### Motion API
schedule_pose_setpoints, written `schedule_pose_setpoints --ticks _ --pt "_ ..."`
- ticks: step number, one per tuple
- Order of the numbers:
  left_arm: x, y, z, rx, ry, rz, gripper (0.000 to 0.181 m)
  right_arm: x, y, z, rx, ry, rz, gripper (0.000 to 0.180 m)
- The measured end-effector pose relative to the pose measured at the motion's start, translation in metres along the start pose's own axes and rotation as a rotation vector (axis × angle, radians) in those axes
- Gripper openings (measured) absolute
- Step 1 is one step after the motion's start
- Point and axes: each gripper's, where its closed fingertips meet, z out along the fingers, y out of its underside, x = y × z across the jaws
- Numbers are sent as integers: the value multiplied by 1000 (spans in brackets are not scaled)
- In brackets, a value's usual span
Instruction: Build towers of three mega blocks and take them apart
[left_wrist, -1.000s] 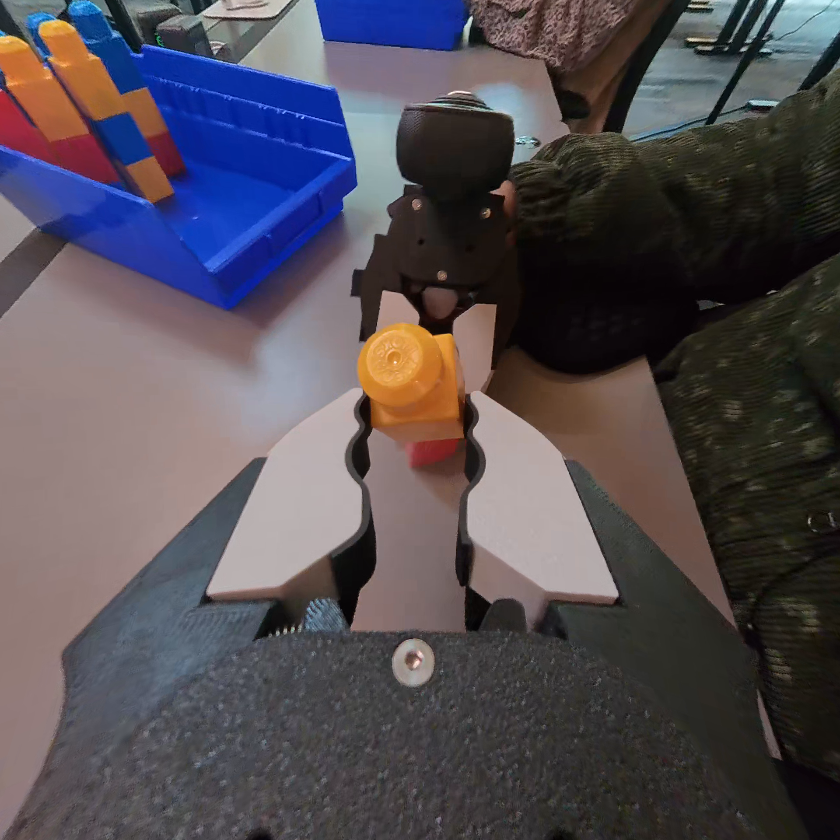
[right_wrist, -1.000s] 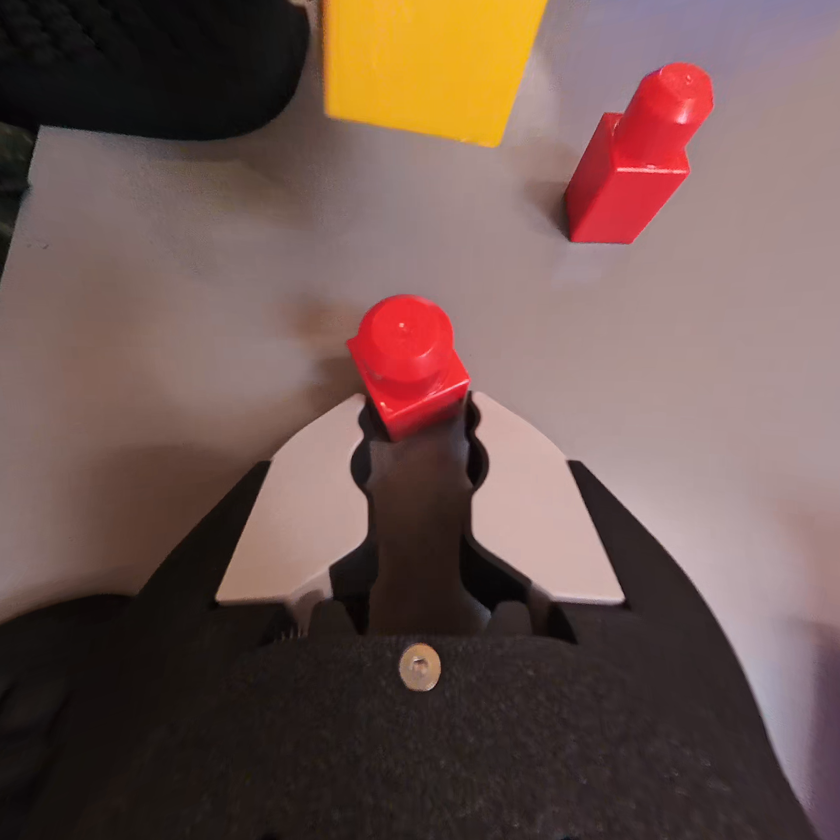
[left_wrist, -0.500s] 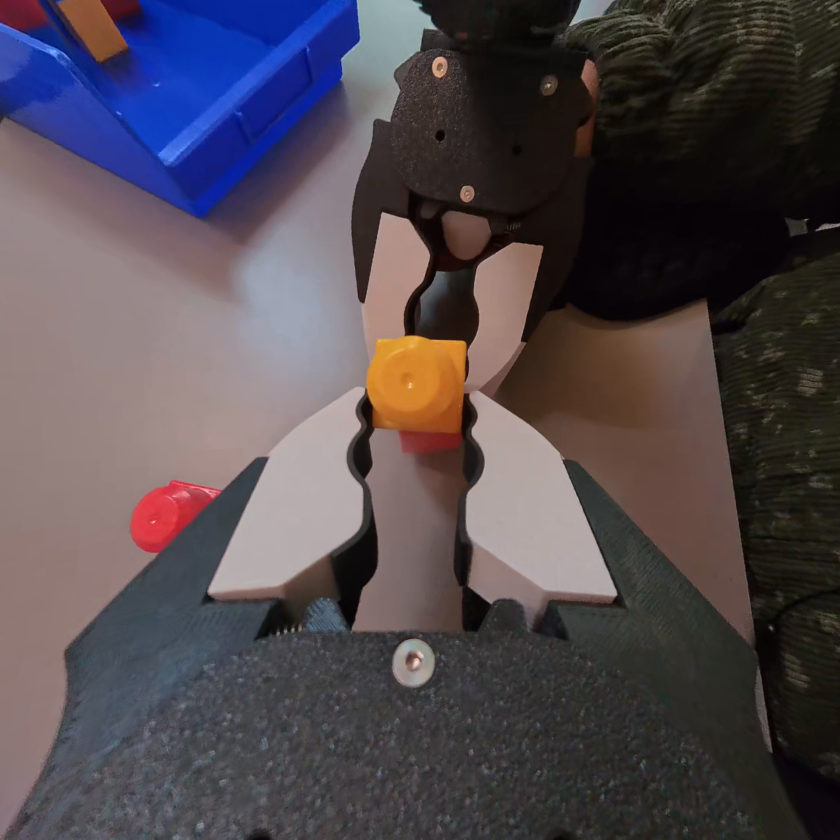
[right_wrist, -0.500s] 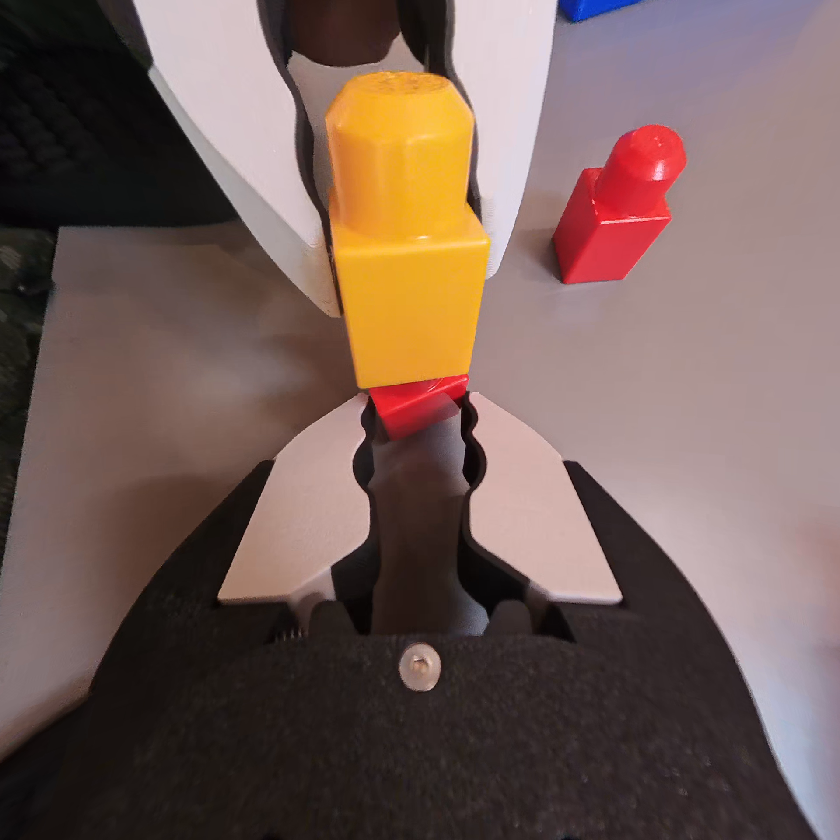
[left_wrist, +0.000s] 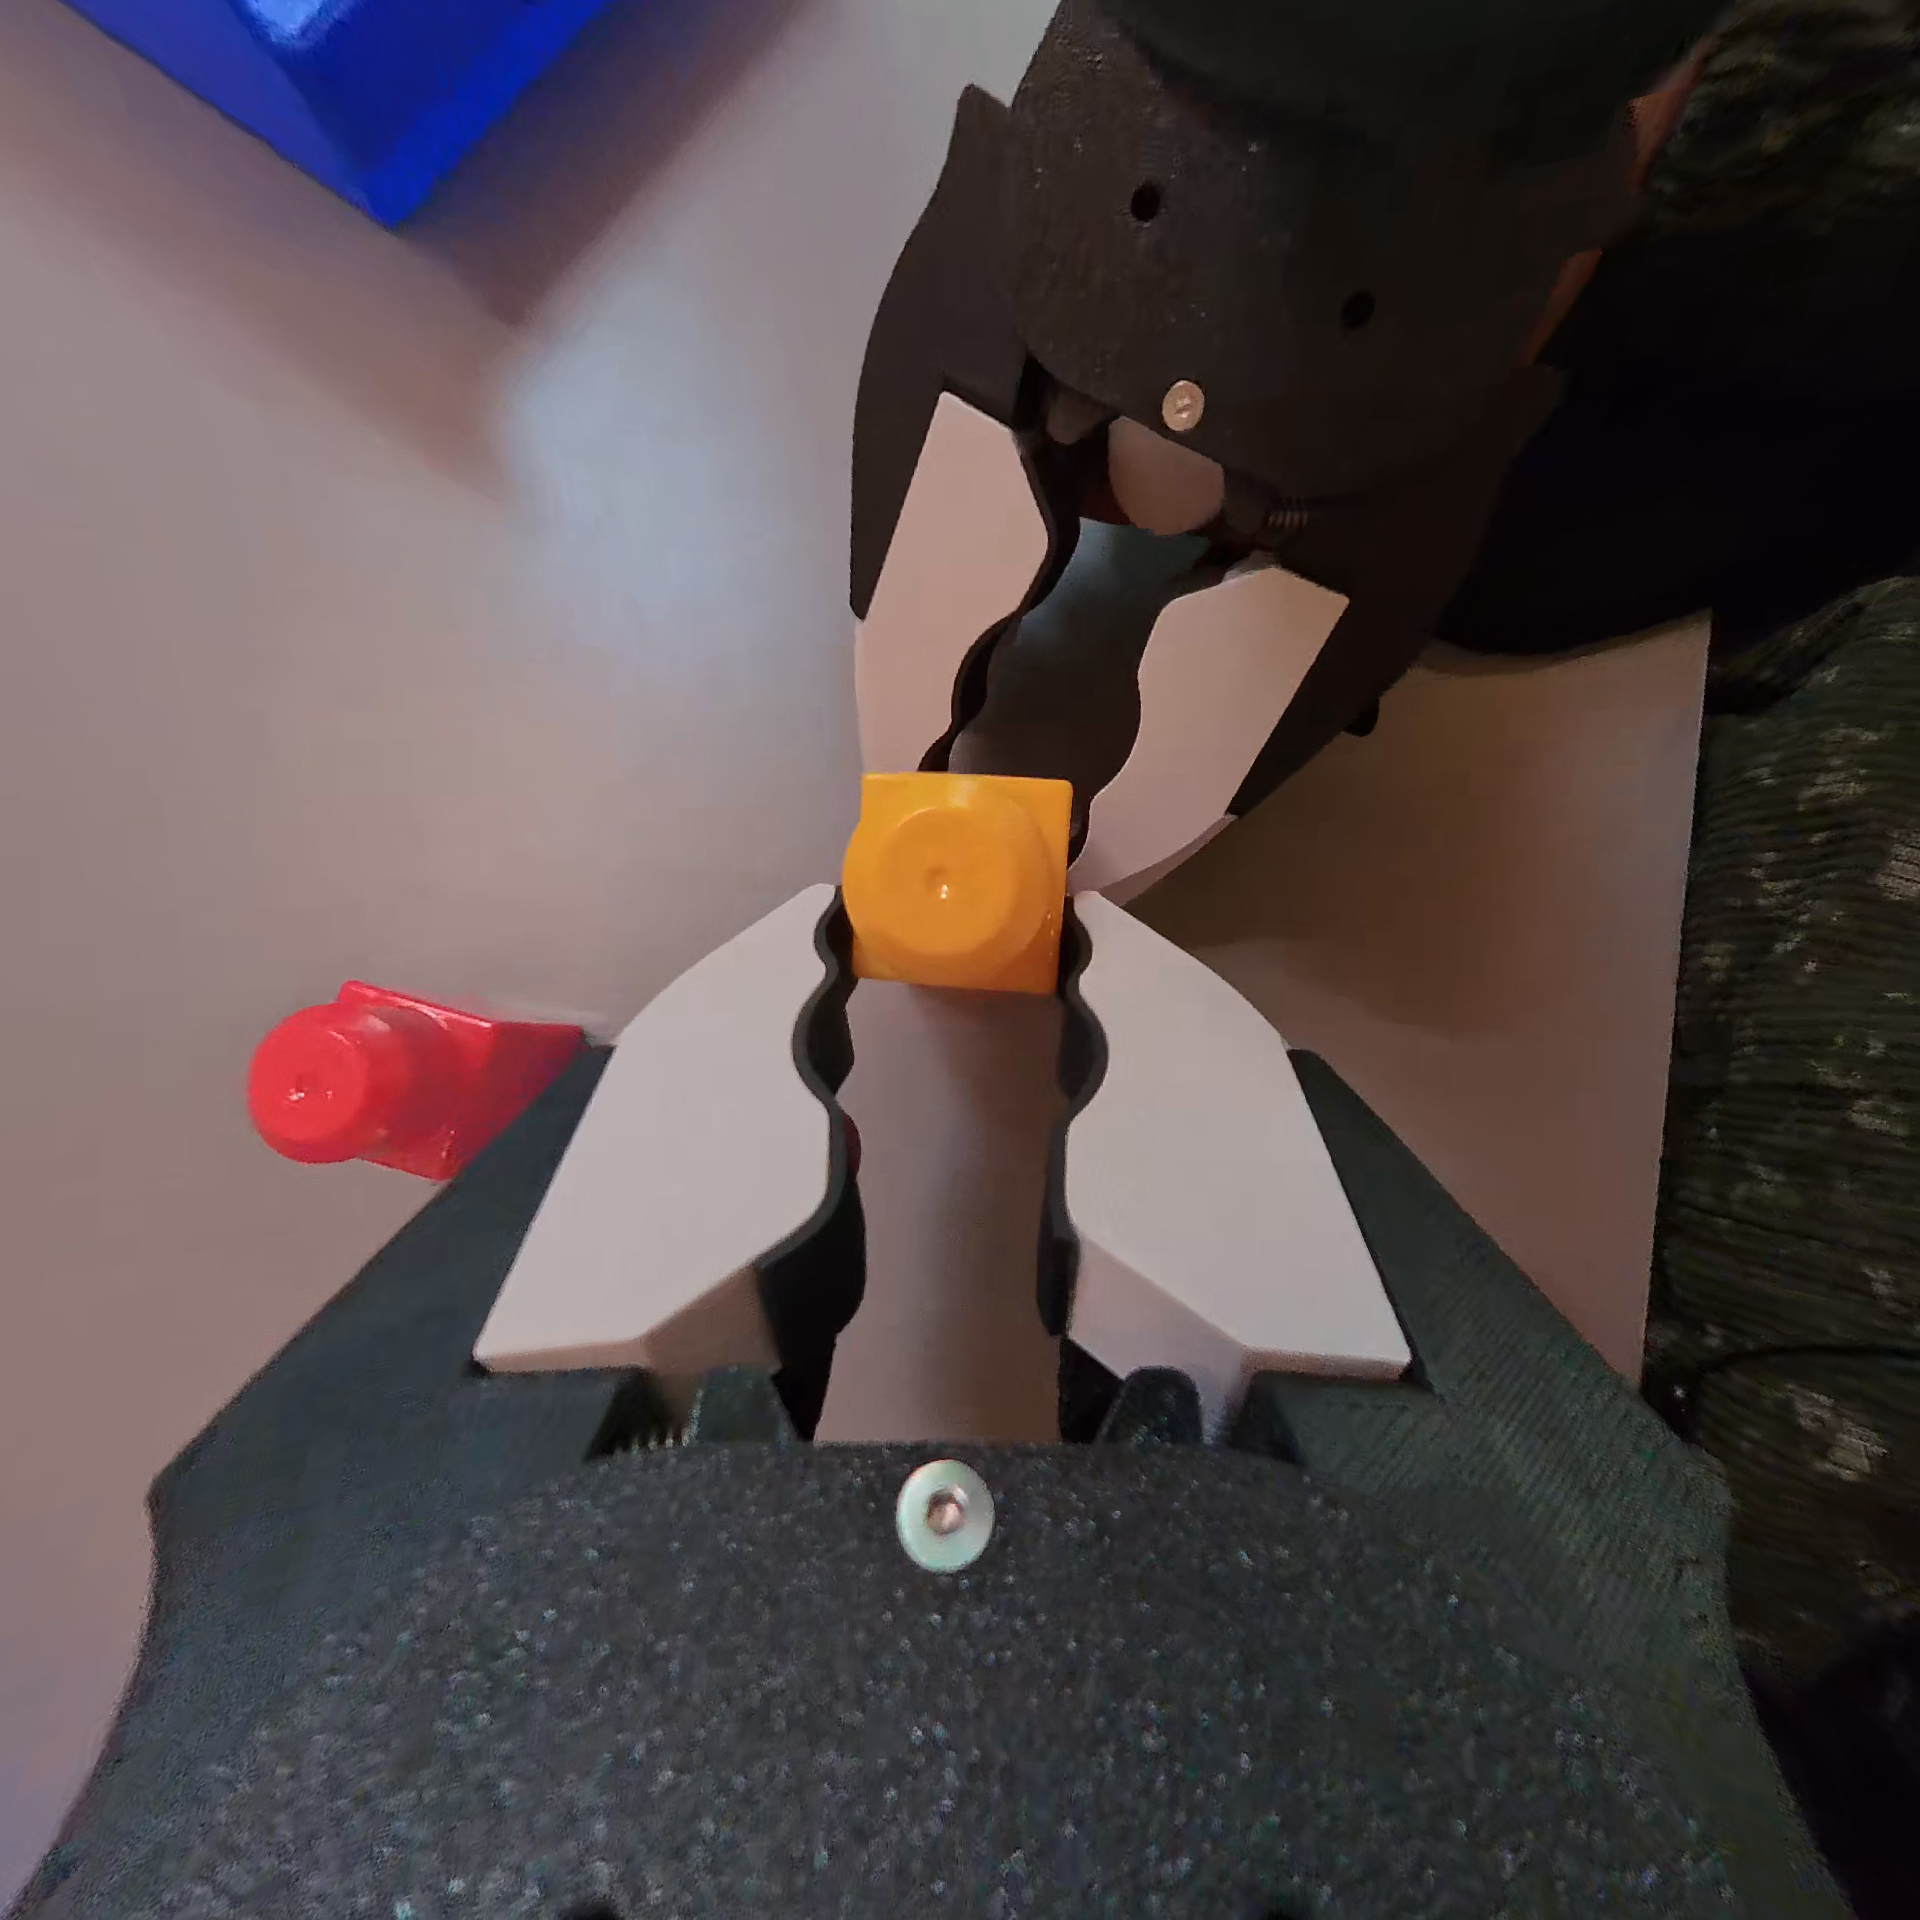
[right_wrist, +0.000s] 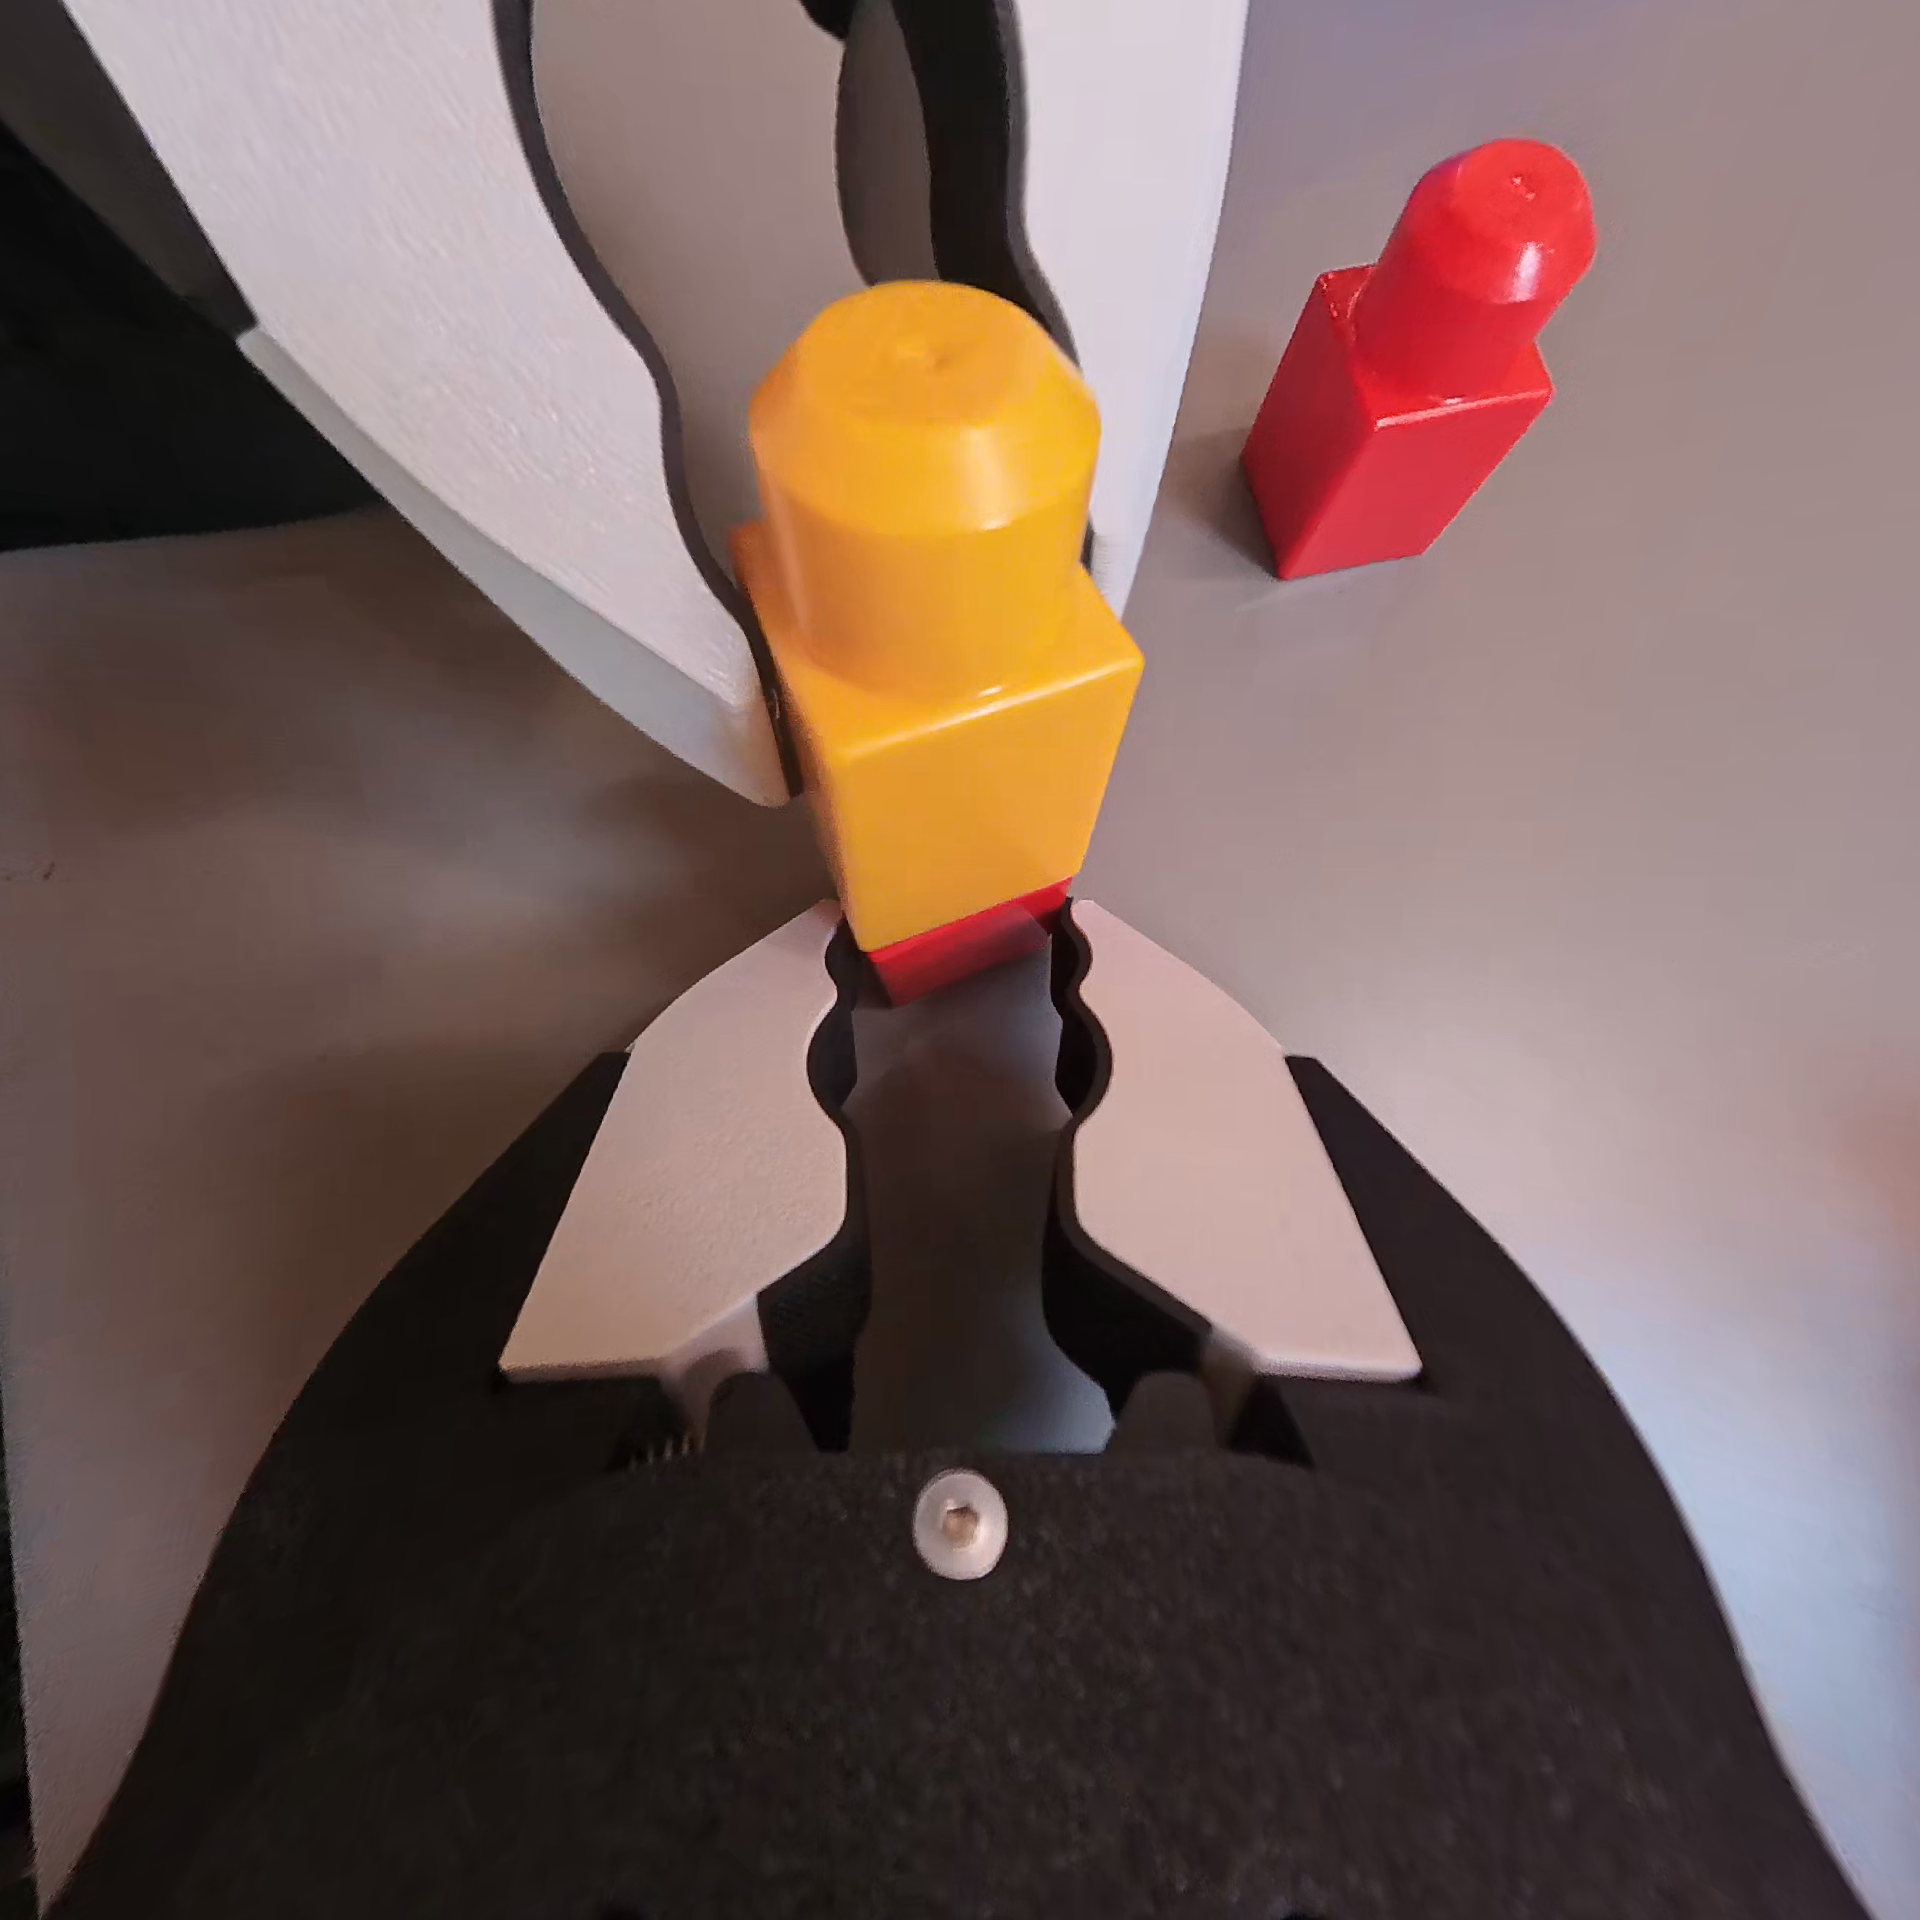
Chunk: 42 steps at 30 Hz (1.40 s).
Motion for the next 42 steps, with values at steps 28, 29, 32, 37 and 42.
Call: schedule_pose_setpoints --ticks 28,29,32,37,42 --pt "2 -17 -26 220 55 148 39 -6 -6 3 37 -38 43 36" --pt "-5 -25 -37 282 38 131 39 -3 -3 3 28 -25 37 36" --pt "-53 -26 -58 369 -169 85 41 0 -2 2 38 -11 36 36" --pt "-102 21 -35 290 -222 27 60 3 -1 2 34 5 24 36" --pt "-112 39 8 158 -208 141 62 4 -1 2 36 9 23 36"
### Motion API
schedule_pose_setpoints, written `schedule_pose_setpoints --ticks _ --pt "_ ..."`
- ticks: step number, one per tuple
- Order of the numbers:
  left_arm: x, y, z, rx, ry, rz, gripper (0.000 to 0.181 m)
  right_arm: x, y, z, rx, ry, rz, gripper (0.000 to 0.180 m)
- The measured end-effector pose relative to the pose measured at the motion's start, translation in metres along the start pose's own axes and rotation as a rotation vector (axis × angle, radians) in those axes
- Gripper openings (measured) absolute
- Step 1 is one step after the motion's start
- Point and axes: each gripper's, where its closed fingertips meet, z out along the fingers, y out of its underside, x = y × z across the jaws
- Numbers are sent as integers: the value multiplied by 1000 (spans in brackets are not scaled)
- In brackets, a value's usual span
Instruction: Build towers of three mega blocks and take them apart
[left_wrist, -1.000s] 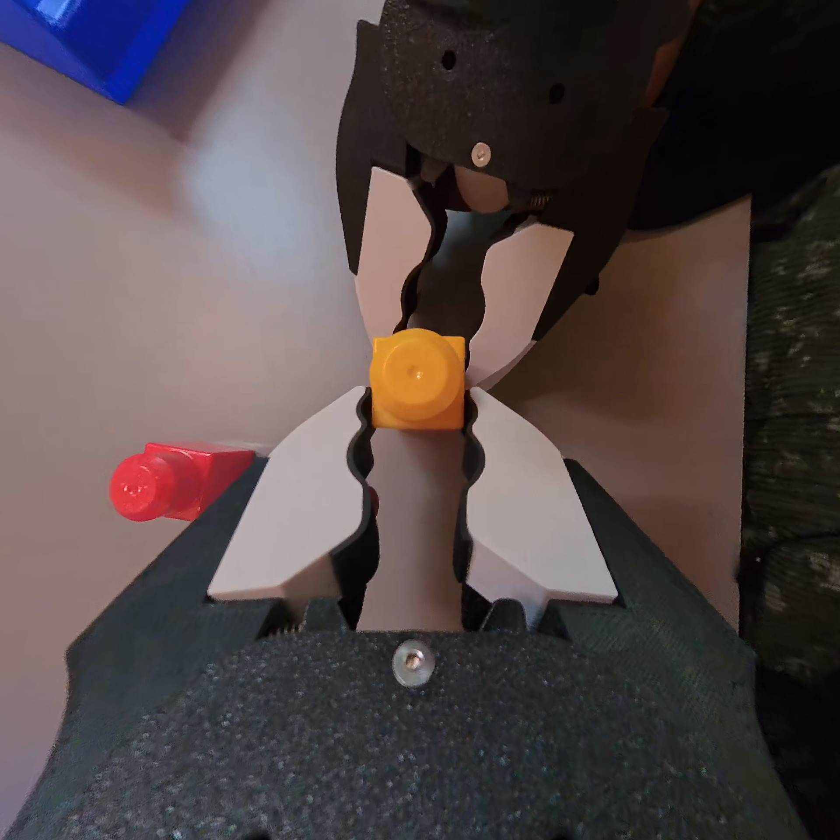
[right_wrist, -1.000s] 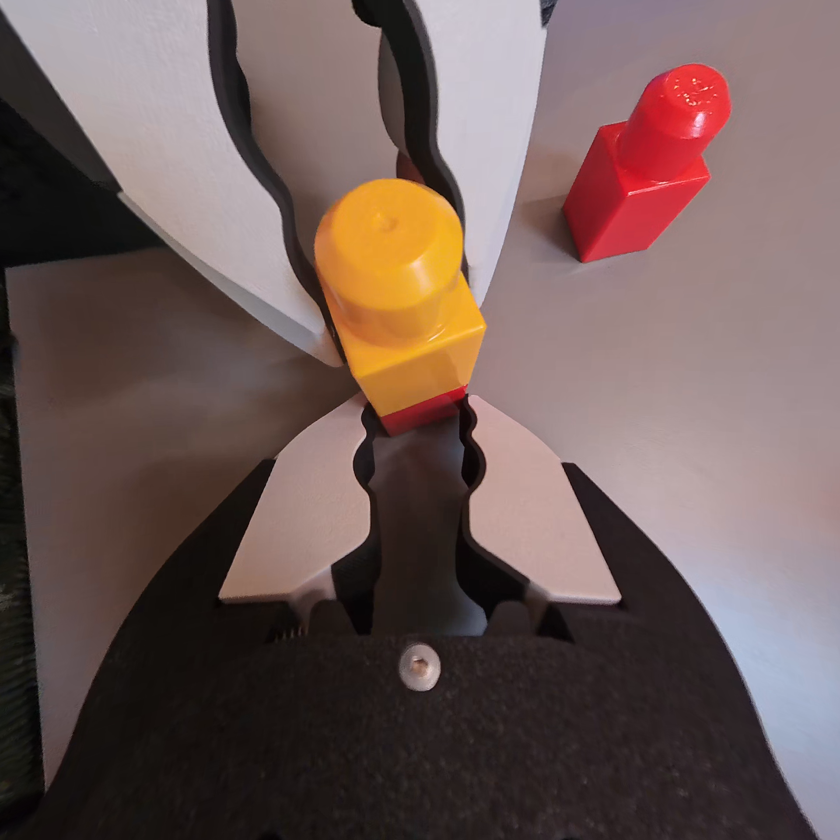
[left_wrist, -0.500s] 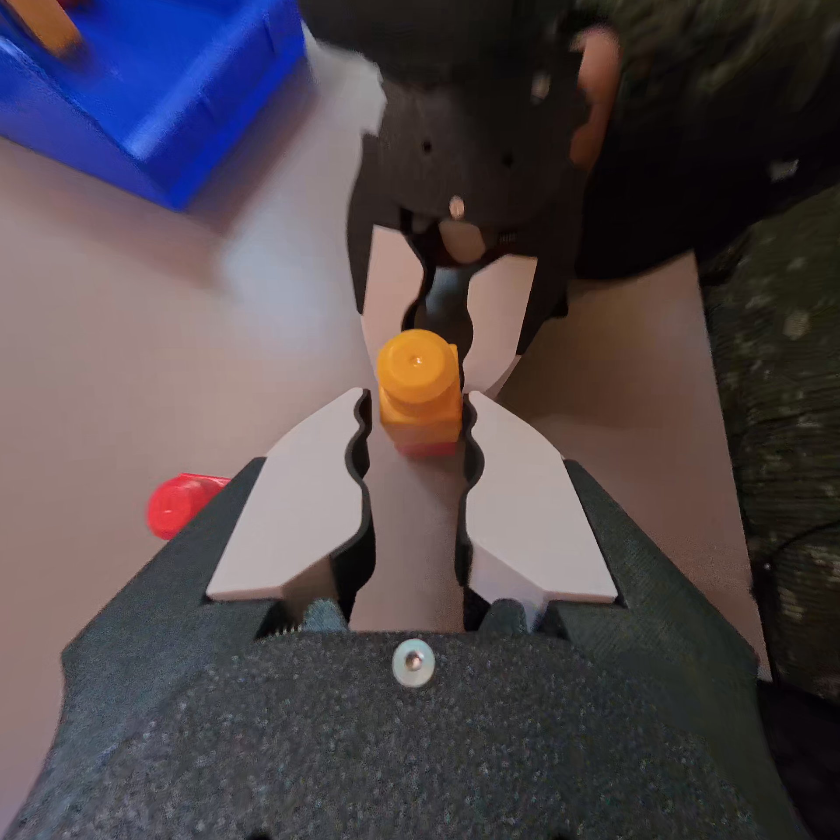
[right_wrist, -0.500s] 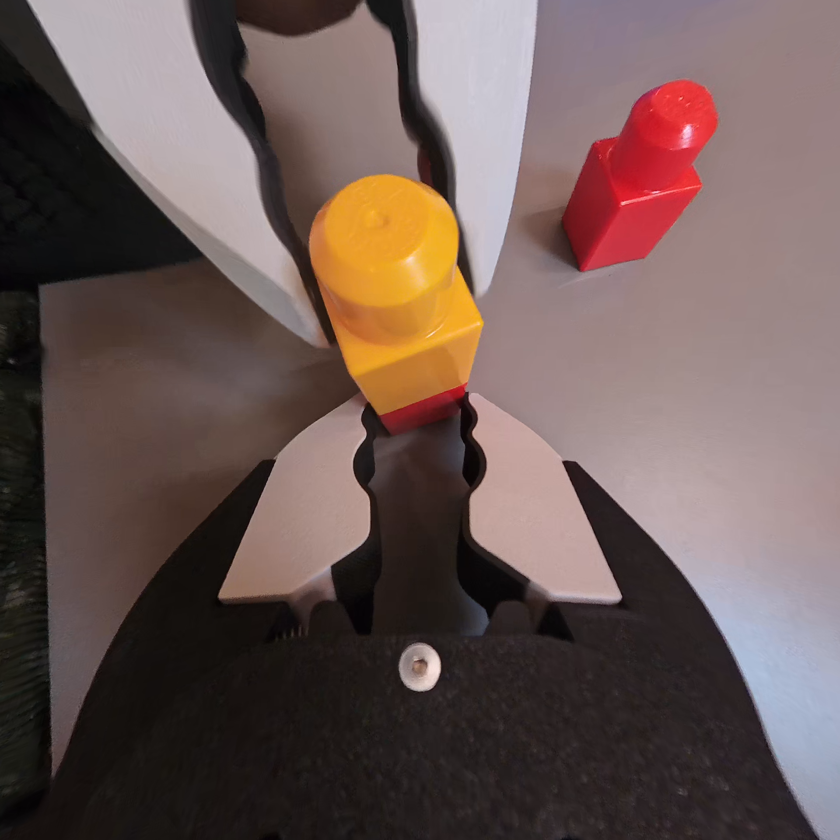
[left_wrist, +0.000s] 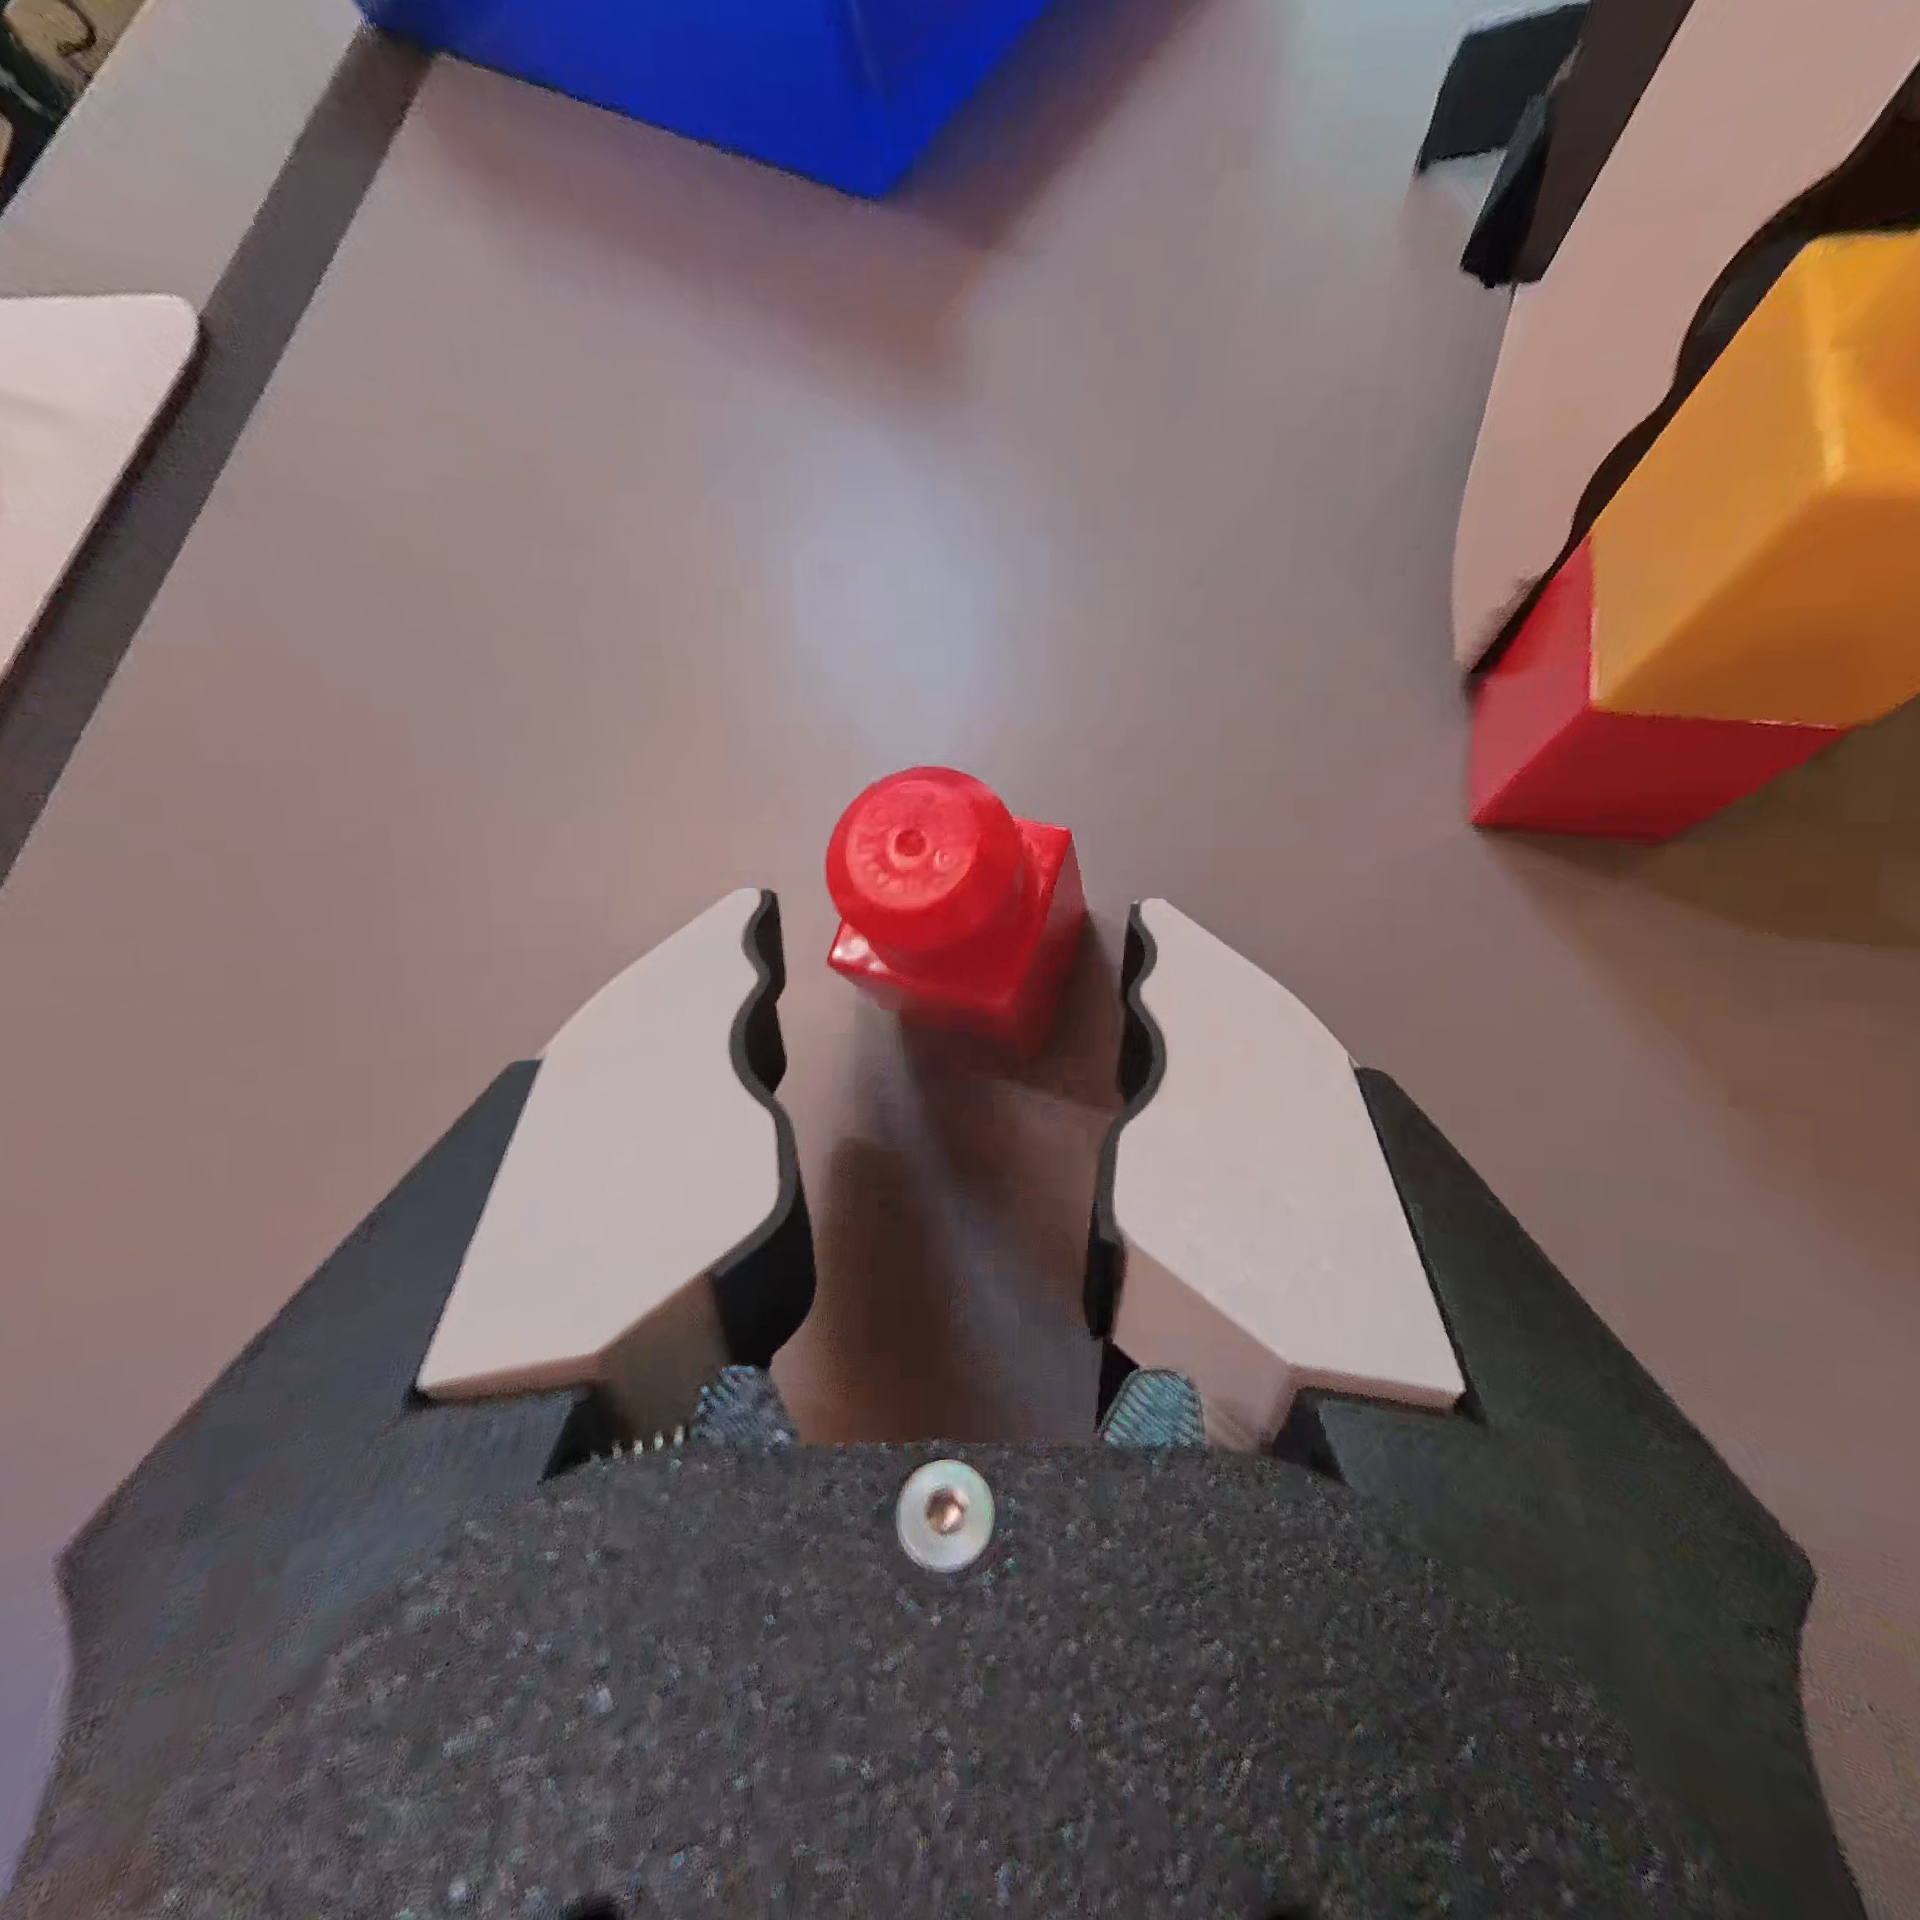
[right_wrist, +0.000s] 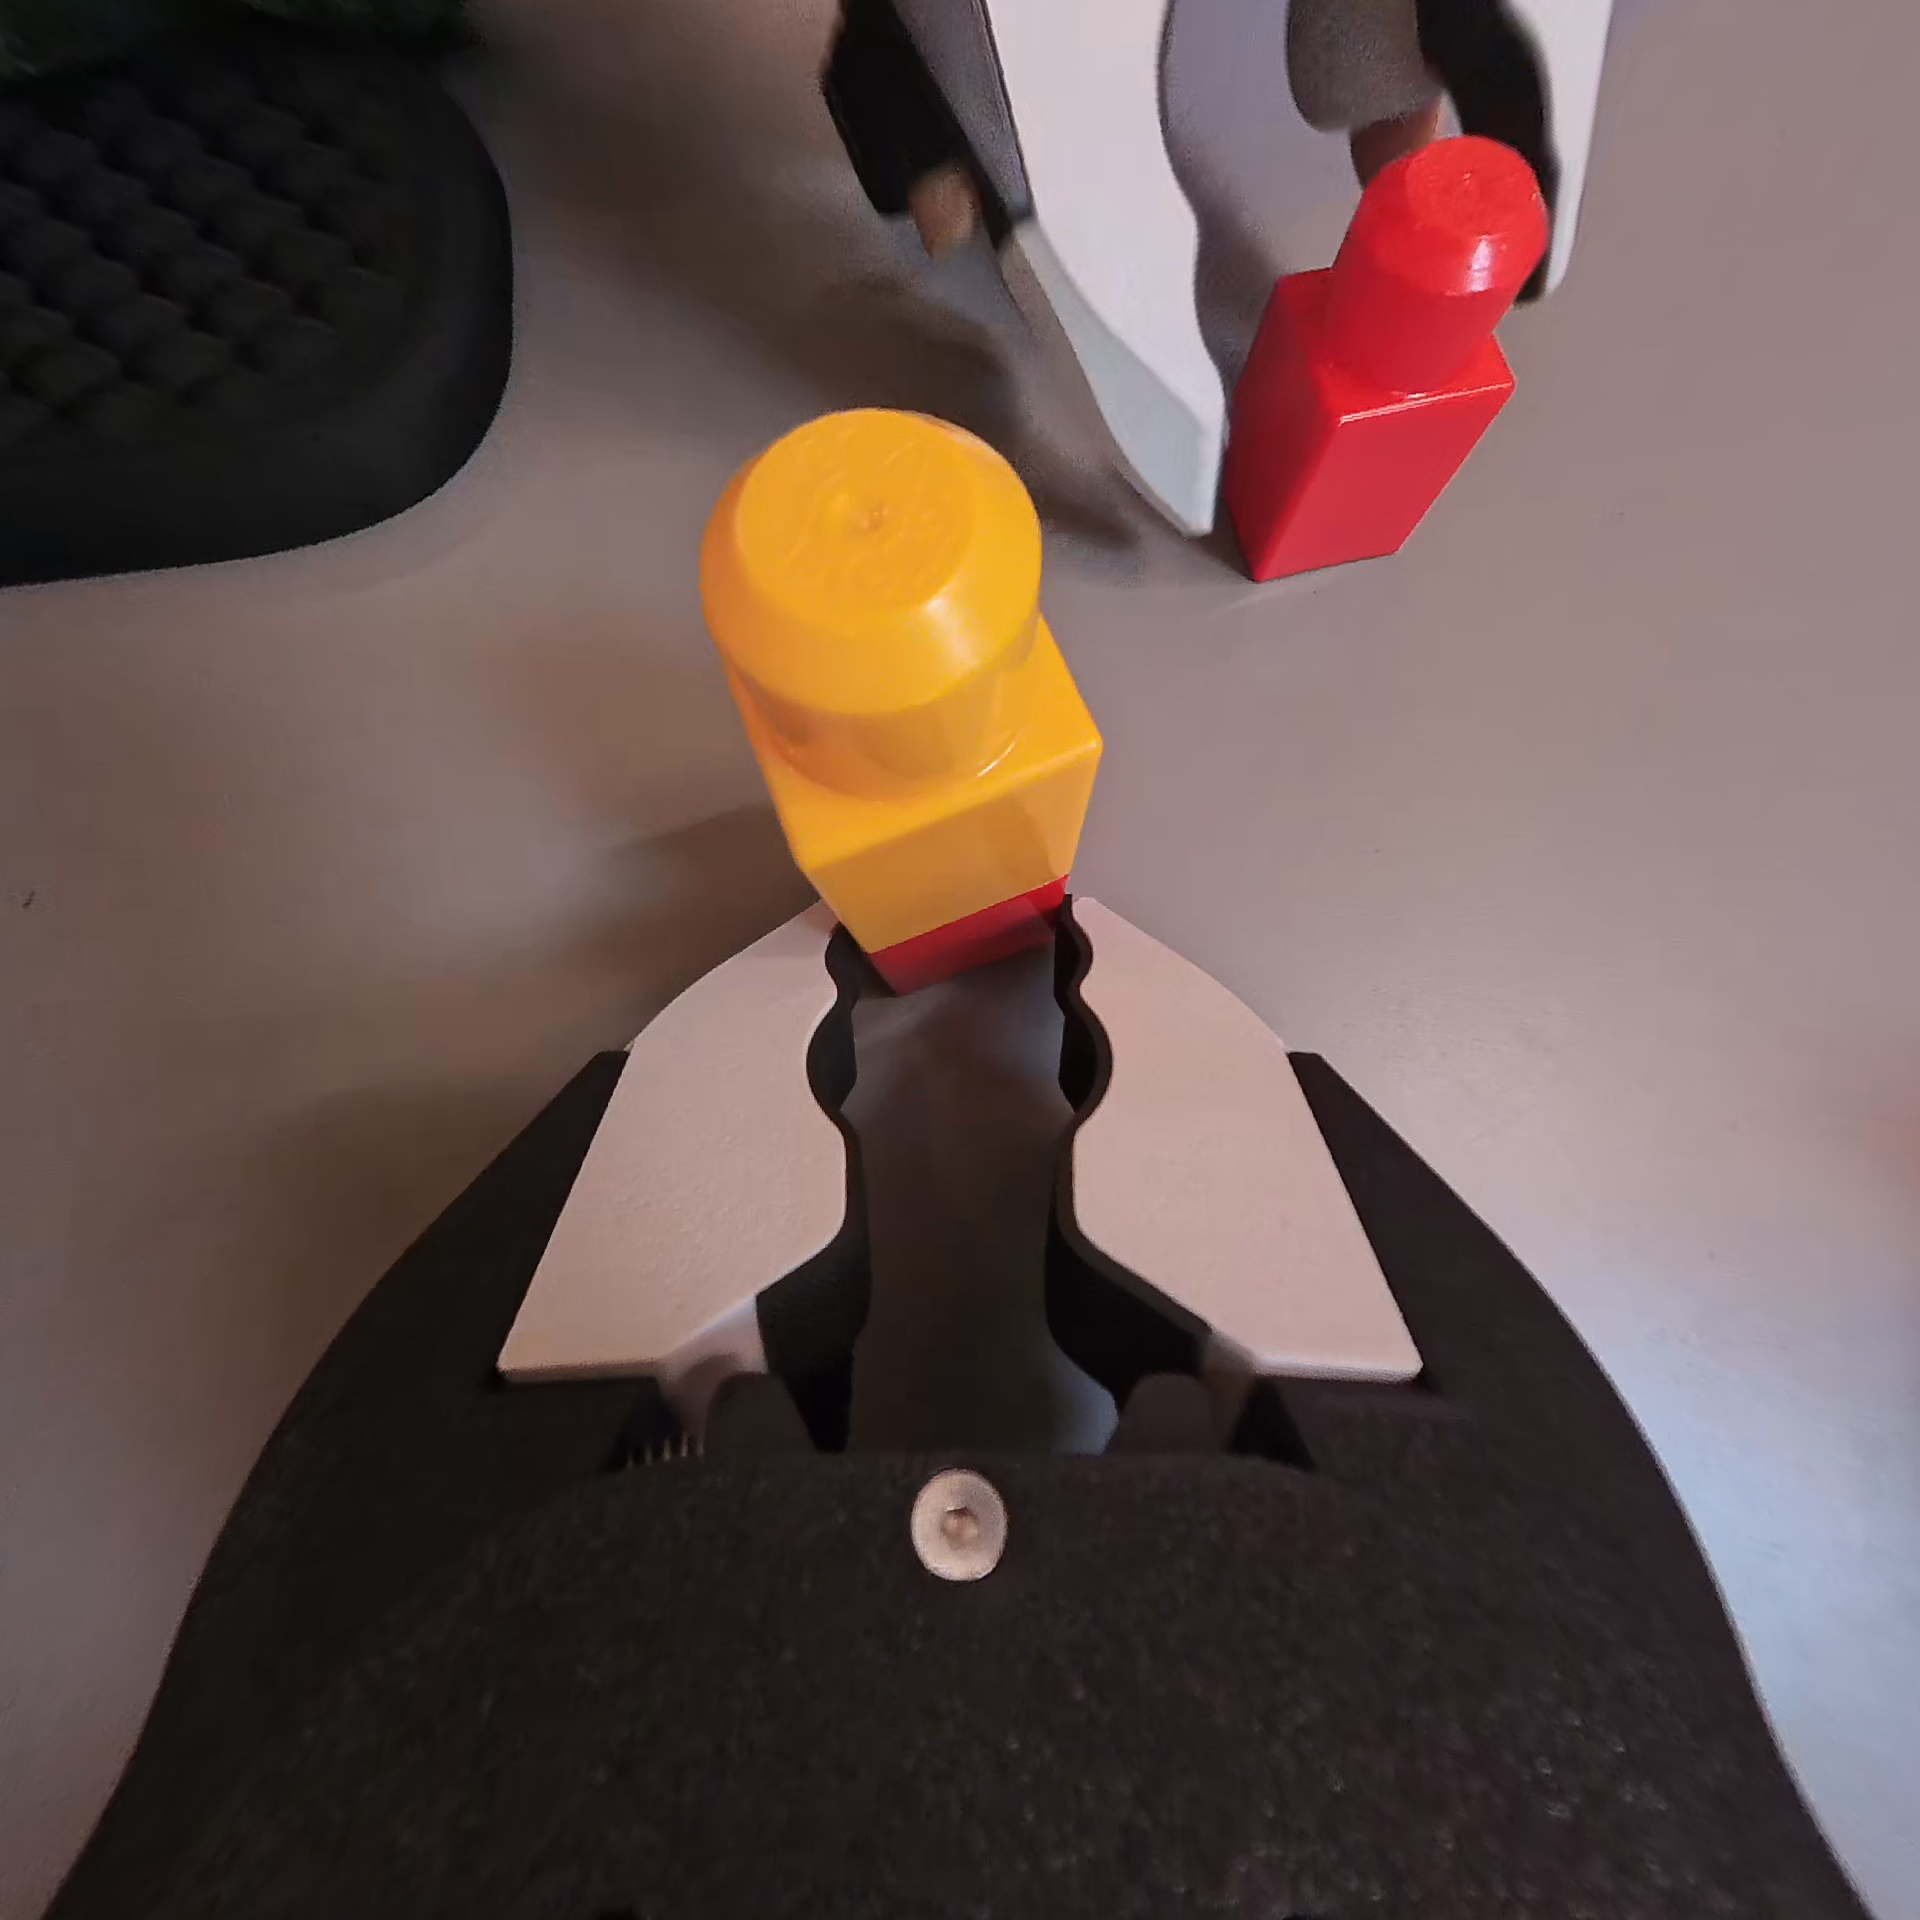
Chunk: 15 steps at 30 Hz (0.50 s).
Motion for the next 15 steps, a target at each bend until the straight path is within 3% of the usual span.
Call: schedule_pose_setpoints --ticks 3,6,12,15 --pt "10 -3 7 11 60 27 37 0 0 0 7 -1 -7 36" --pt "16 -11 1 35 83 6 37 -2 1 0 14 -9 -27 37" --pt "27 -41 -27 153 134 -93 37 -3 -5 2 68 -29 -68 67" --pt "37 -69 -50 242 176 -151 37 -1 -14 1 125 -22 -103 69"
